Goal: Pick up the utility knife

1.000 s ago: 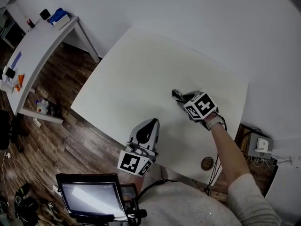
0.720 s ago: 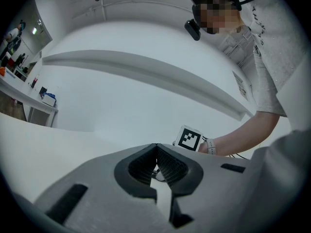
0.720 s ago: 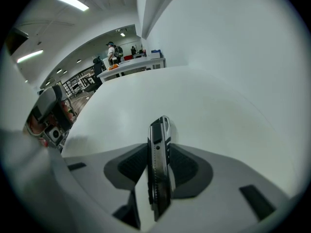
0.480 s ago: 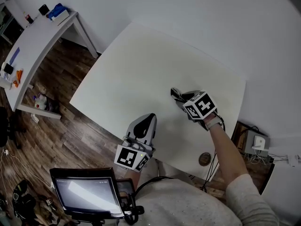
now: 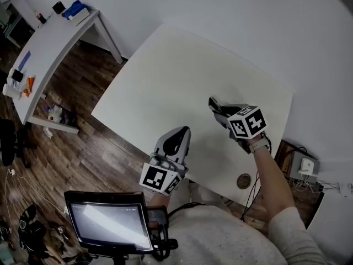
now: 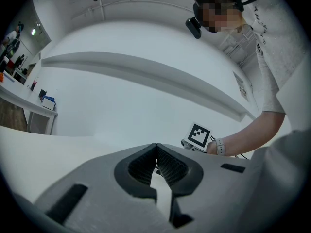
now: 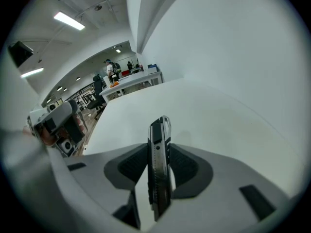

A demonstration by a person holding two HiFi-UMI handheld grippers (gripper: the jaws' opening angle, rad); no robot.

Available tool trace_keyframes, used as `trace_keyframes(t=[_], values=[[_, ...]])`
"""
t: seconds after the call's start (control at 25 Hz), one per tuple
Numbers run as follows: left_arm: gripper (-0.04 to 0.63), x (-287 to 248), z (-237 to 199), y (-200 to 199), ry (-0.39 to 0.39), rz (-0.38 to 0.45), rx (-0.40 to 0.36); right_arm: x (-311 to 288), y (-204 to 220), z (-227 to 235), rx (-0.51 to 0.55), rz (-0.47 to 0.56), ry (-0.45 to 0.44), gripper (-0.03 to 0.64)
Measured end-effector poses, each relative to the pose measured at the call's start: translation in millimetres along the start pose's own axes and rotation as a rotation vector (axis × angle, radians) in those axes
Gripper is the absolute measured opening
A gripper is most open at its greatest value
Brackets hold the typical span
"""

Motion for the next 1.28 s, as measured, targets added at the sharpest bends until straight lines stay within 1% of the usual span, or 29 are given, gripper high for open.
trace_keyframes(t=[0.08, 0.4, 0.68, 0.88, 1.0, 1.28], values=[[0.008, 2, -2, -8, -0.007, 0.003, -0.004, 5, -2, -6, -0.015, 0.017, -0.007, 0.141], [0.008, 3, 4, -33, -0.012, 0.025, -0.017, 35, -9, -23, -0.013, 0.048, -0.010, 0.141], [0.008, 2, 16, -43, -0.003, 0.030, -0.020, 58, -12, -29, -0.012, 0.074, -0.003, 0.141], [0.008, -1, 23, -49, 0.004, 0.029, -0.019, 70, -14, -32, -0.031, 0.097, -0.019, 0.141], [0.008, -2, 27, -51, 0.010, 0.026, -0.017, 77, -15, -35, -0.022, 0.106, -0.021, 0.141], [0.008, -5, 30, -58, 0.024, 0.029, -0.028, 95, -21, -44, -0.023, 0.174, -0.028, 0.141]])
Point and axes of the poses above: the fingertips, and each gripper's own axes: x backward along the fingers, z to its right, y out of its underside, the point moved 7 cm from there along x, backward along the fingers, and after that the axes turned 3 degrees about -x, right-handed, at the moved point
